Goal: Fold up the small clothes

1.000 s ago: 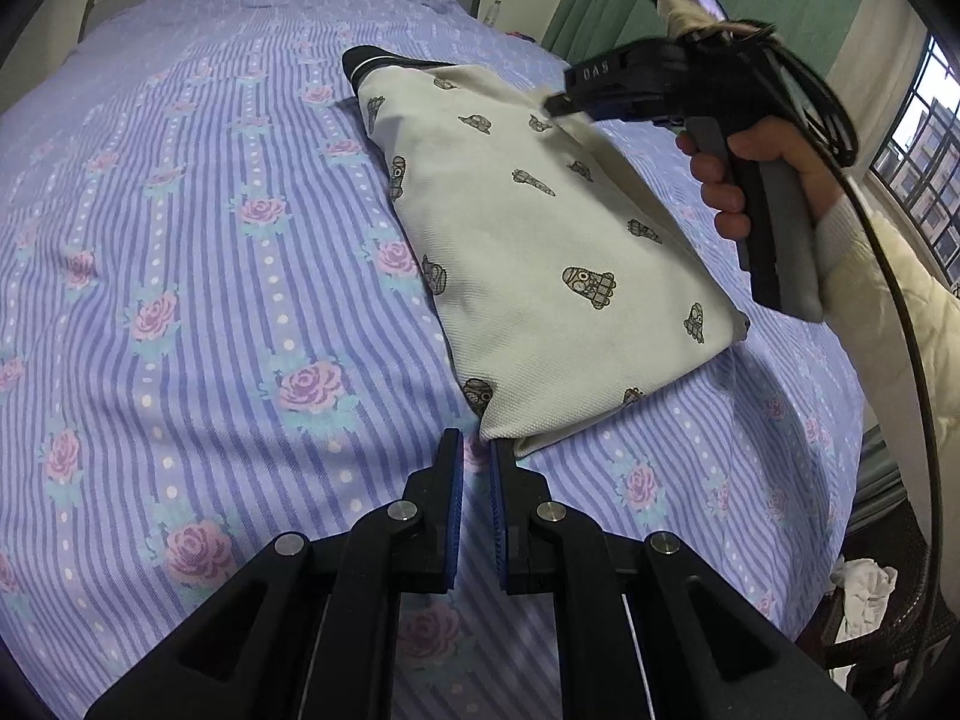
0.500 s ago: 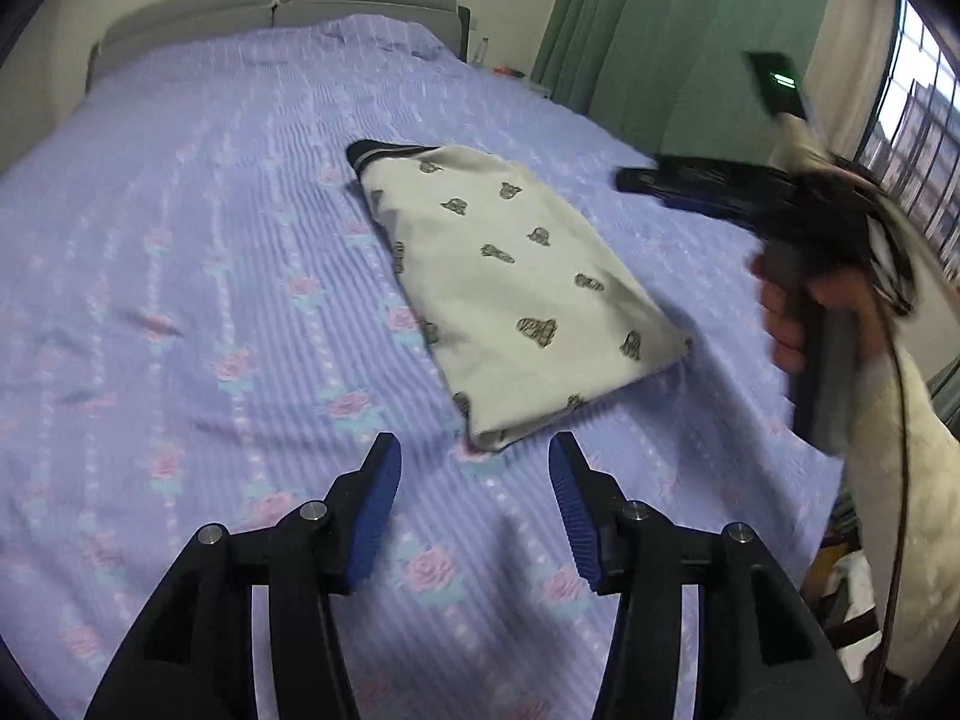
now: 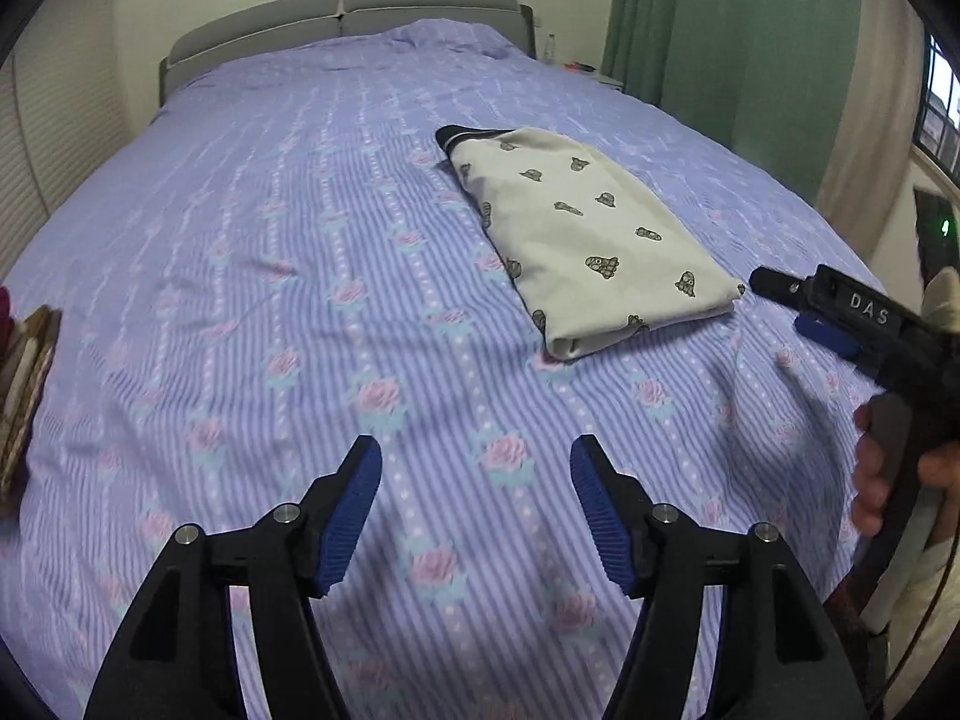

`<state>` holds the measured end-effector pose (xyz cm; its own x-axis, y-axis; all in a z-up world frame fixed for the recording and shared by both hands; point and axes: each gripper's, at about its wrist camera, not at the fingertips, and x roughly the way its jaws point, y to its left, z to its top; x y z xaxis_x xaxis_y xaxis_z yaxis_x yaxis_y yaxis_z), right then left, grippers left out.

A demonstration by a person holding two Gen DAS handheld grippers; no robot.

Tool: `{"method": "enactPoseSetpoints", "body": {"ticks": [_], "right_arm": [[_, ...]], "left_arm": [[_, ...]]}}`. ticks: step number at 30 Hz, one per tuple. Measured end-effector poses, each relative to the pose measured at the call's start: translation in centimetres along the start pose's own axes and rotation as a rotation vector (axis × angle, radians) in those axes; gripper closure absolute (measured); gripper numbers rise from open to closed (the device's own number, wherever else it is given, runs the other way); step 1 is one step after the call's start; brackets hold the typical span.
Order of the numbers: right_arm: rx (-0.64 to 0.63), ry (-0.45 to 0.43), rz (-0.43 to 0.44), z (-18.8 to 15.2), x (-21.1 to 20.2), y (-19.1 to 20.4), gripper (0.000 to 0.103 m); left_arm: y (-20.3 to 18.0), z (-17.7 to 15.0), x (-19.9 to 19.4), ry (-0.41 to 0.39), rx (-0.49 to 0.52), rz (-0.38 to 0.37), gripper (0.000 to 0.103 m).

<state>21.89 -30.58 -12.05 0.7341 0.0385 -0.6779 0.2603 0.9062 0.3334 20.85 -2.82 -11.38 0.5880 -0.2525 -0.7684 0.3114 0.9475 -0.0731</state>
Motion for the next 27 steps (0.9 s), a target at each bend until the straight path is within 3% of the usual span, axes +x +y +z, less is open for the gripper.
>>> {"method": "enactPoseSetpoints", "body": {"ticks": [4, 7, 17, 27], "right_arm": [[0.147, 0.025, 0.105, -1.4, 1.5, -1.0, 0.020], [0.199, 0.041, 0.117, -1.9, 3.0, -0.9, 0.020], [0.221, 0.057, 0.107, -1.5, 5.9, 0.5, 0.020], [0.217, 0.079, 0.111, -1.2, 8.6, 0.4, 0.020]], "left_arm": [[-0.3, -0.7, -1.0, -0.011, 0.008, 0.023, 0.036], [-0.8, -0.3, -1.1, -0.027, 0.037, 0.072, 0.032], [0.4, 4.5, 0.8, -0.031, 0.012, 0.110, 0.031], [1.8, 4.7, 1.3, -0.023, -0.025, 0.106, 0.031]]}}
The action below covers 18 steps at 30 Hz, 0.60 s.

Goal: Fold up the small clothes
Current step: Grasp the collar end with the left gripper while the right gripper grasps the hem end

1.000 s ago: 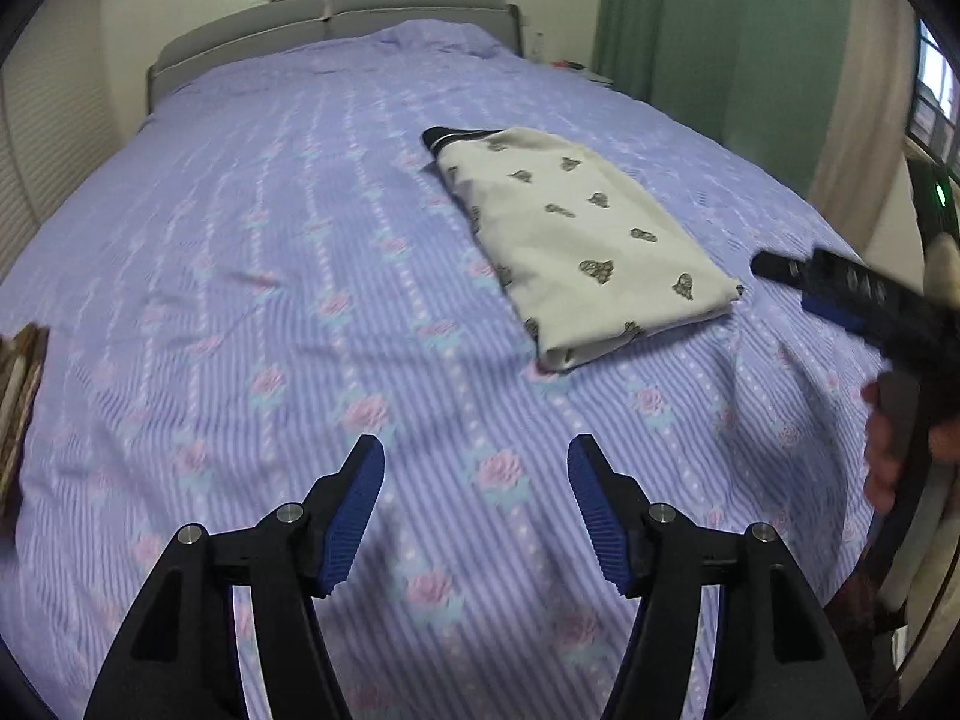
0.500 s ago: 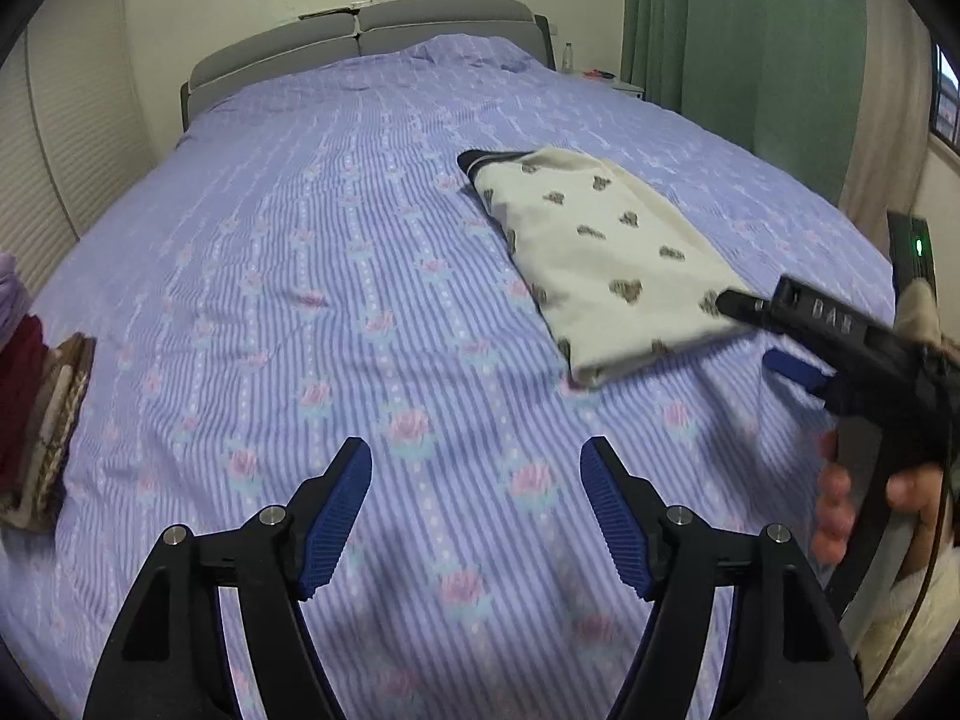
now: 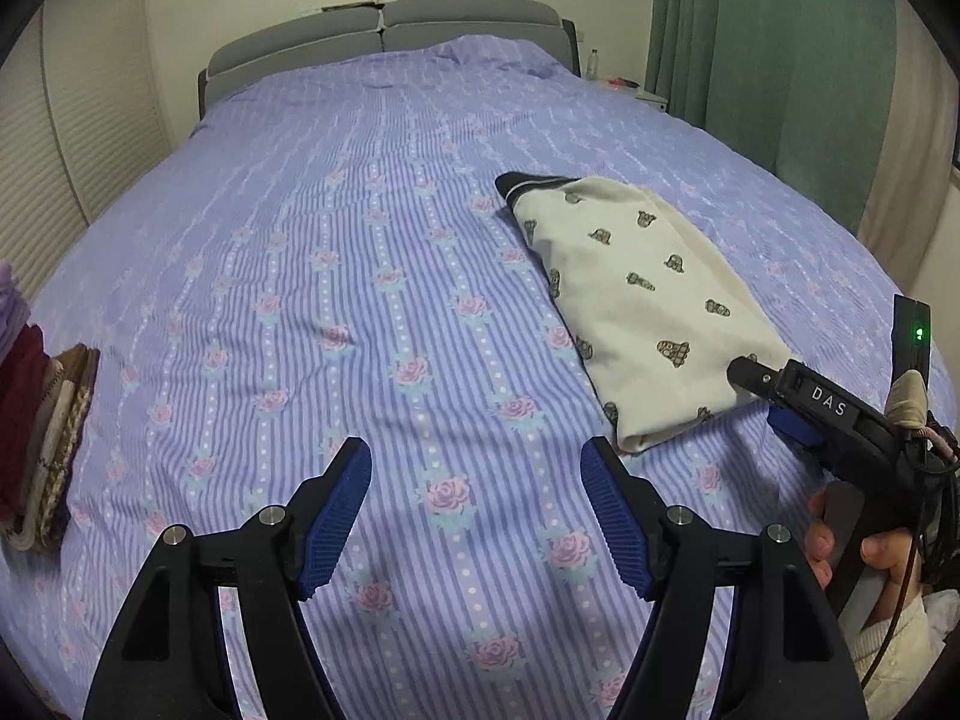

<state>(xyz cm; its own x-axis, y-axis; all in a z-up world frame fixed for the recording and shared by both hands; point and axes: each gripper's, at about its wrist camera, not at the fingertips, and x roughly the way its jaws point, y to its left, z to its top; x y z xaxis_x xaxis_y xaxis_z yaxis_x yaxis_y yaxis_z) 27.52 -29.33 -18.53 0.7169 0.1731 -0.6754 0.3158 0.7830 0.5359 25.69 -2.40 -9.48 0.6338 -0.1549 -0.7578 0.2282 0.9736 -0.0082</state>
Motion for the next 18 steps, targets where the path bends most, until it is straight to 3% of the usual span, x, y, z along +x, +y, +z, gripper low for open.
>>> {"method": "enactPoseSetpoints", "body": {"ticks": [10, 12, 16, 18], "right_arm": [[0.014, -0.007, 0.044, 1.2, 1.5, -0.7, 0.022], [0.035, -0.007, 0.057, 1.4, 1.4, -1.0, 0.026], [0.097, -0.003, 0.087, 1.5, 0.9, -2.6, 0.049], [0.148, 0.002, 0.132, 1.6, 0.7, -3.5, 0.054]], "left_arm": [[0.2, 0.1, 1.2, 0.020, 0.003, 0.001, 0.031], [0.4, 0.4, 1.3, 0.019, 0.000, -0.008, 0.031], [0.8, 1.4, 2.1, 0.008, 0.020, -0.021, 0.031], [0.9, 2.4, 3.1, 0.006, 0.038, -0.040, 0.031]]}}
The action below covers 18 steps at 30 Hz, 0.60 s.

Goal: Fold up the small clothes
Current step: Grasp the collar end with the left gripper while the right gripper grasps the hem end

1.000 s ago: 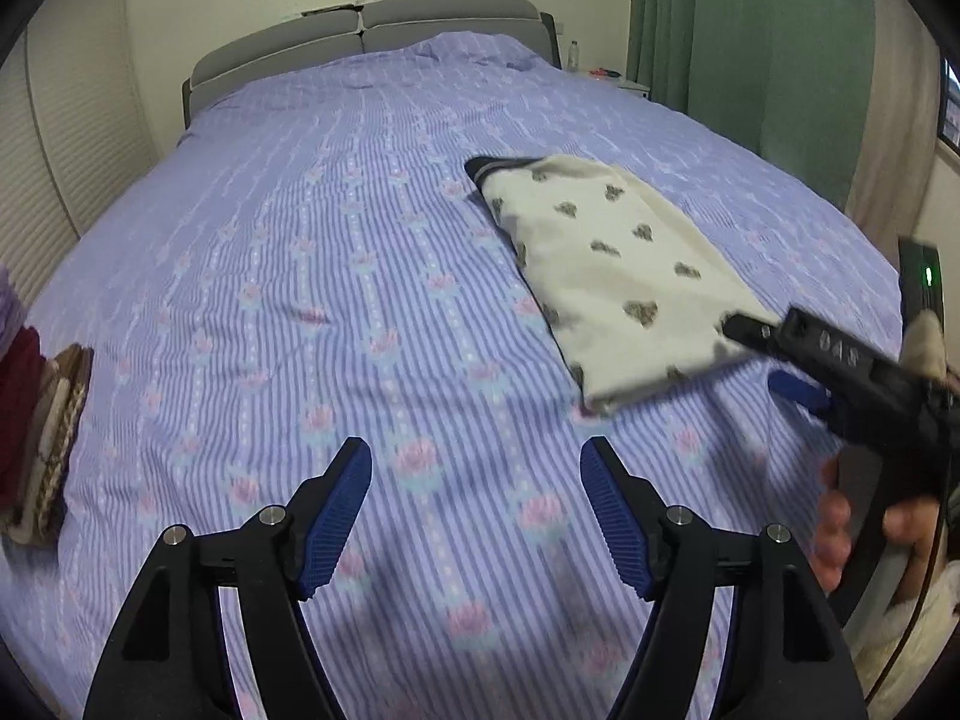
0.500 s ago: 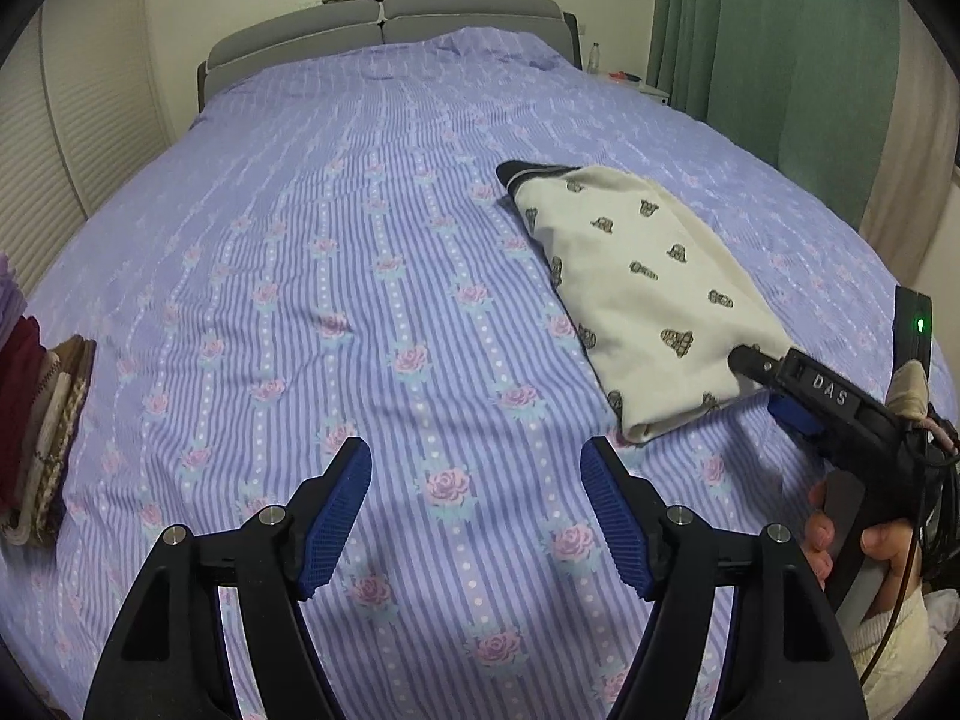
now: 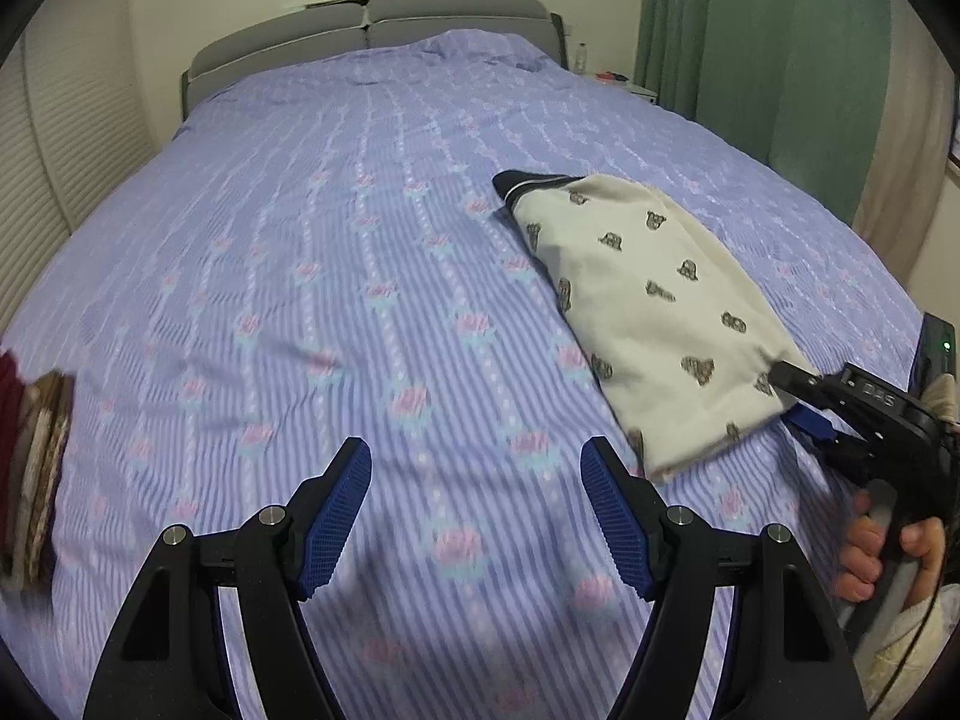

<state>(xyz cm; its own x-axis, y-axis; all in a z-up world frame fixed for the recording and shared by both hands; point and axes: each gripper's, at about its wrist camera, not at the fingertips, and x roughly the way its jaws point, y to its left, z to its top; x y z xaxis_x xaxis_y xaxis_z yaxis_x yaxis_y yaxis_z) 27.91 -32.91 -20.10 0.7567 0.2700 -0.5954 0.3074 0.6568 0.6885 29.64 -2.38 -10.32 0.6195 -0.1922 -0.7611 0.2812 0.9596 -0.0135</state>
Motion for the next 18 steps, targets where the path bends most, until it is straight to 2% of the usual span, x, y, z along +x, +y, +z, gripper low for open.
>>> {"method": "enactPoseSetpoints", "body": {"ticks": [1, 4, 7, 8, 12, 15, 18], "right_arm": [[0.018, 0.005, 0.020, 0.2, 0.0, -0.3, 0.056], [0.018, 0.018, 0.041, 0.6, 0.3, -0.4, 0.065], [0.041, 0.022, 0.019, 0.9, 0.5, -0.7, 0.077], [0.023, 0.022, -0.018, 0.9, 0.5, -0.4, 0.081], [-0.077, 0.001, -0.153, 0.6, 0.3, 1.8, 0.083], [-0.166, -0.015, -0.242, 0.0, 0.6, 3.5, 0.083], [-0.183, -0.019, -0.259, -0.1, 0.5, 3.7, 0.083]], "left_arm": [[0.1, 0.5, 0.5, 0.003, 0.007, -0.011, 0.031], [0.4, 2.9, 2.8, 0.032, 0.011, -0.109, 0.031], [0.6, 5.4, 5.1, 0.064, -0.016, -0.191, 0.031], [0.6, 6.4, 6.0, 0.075, -0.022, -0.214, 0.031], [0.5, 9.7, 8.9, 0.104, -0.063, -0.309, 0.031], [1.1, 11.9, 11.4, 0.129, -0.135, -0.376, 0.031], [1.6, 13.4, 14.2, 0.171, -0.198, -0.439, 0.032]]}}
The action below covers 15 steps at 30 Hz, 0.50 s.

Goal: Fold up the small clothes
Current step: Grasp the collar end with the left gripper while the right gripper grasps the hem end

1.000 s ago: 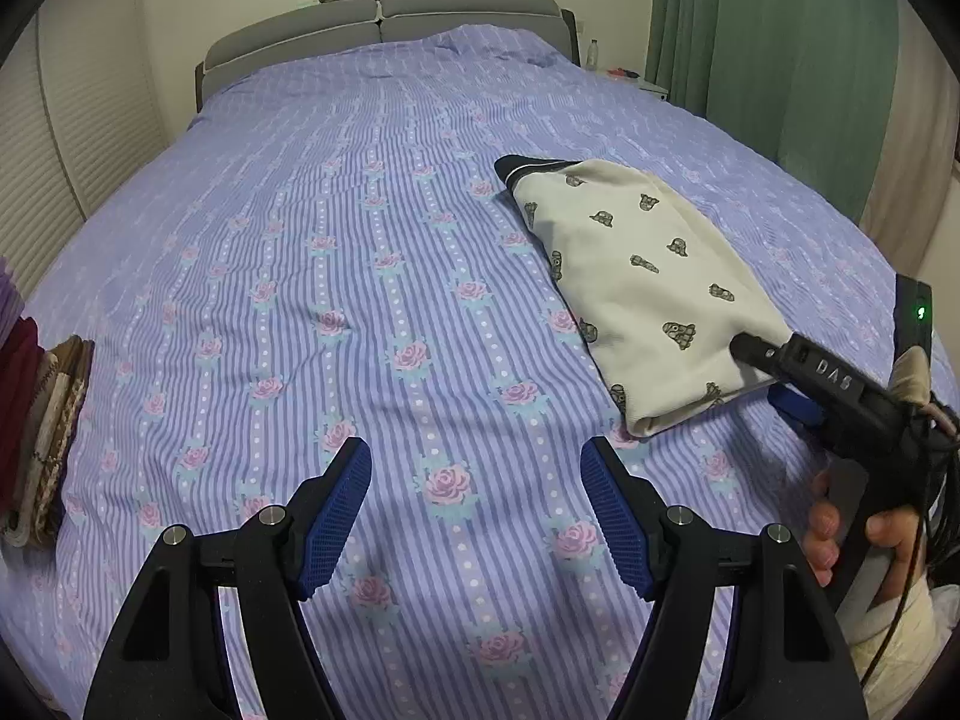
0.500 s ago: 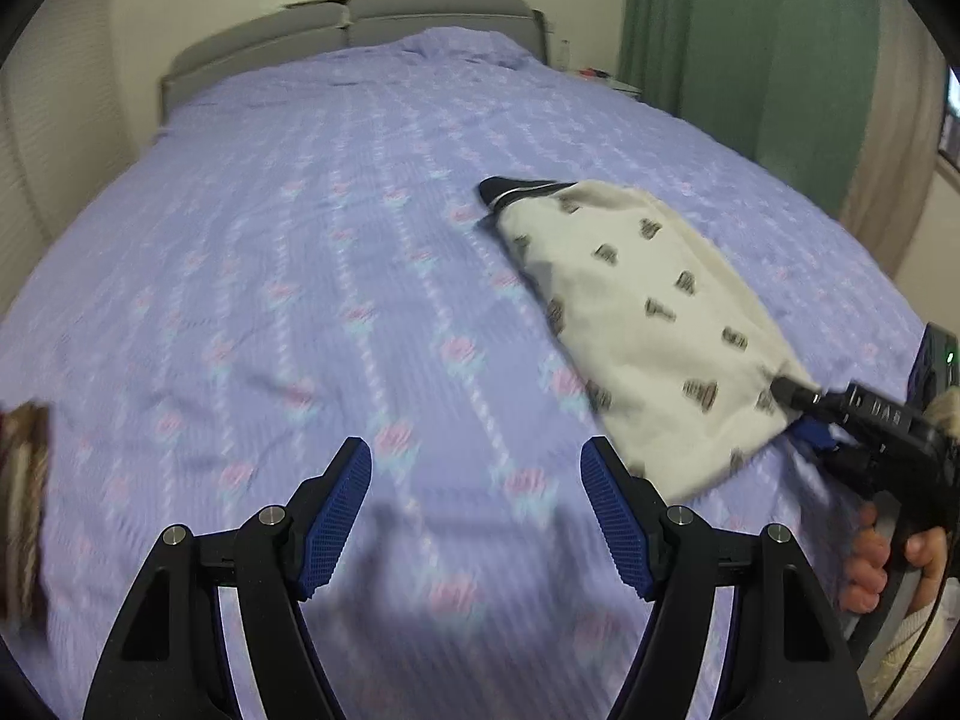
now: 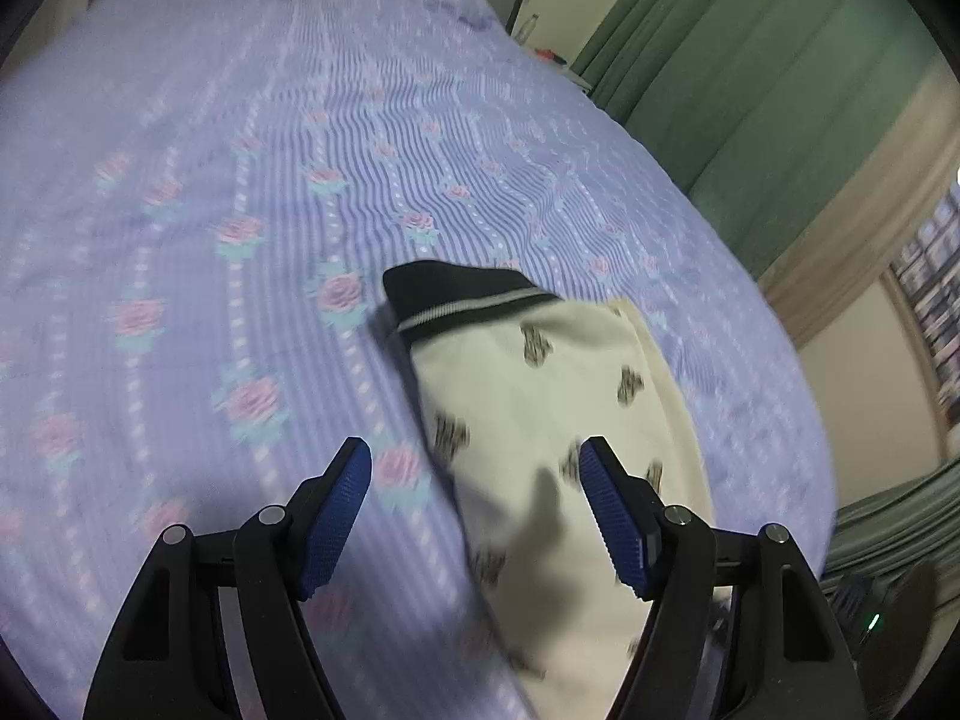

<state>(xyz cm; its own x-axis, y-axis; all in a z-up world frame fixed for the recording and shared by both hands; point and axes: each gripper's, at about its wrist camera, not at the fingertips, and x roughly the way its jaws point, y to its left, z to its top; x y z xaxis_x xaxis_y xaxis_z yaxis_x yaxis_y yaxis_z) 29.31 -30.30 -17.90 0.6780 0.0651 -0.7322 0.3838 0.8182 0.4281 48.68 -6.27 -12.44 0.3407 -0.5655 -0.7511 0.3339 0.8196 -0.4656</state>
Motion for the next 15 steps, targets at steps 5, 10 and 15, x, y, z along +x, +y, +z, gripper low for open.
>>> {"method": "enactPoseSetpoints", "body": {"ticks": [5, 10, 15], "right_arm": [[0.001, 0.011, 0.005, 0.3, -0.2, -0.2, 0.083], [0.016, 0.015, 0.000, 0.4, -0.2, 0.0, 0.083], [-0.056, -0.006, -0.039, 0.6, -1.1, 1.4, 0.087]], "left_arm": [[0.2, 1.4, 3.9, 0.073, -0.005, -0.008, 0.039], [-1.5, 1.6, 5.1, 0.091, 0.053, 0.018, 0.066], [-4.8, 1.2, 3.4, 0.046, 0.230, 0.111, 0.082]]}}
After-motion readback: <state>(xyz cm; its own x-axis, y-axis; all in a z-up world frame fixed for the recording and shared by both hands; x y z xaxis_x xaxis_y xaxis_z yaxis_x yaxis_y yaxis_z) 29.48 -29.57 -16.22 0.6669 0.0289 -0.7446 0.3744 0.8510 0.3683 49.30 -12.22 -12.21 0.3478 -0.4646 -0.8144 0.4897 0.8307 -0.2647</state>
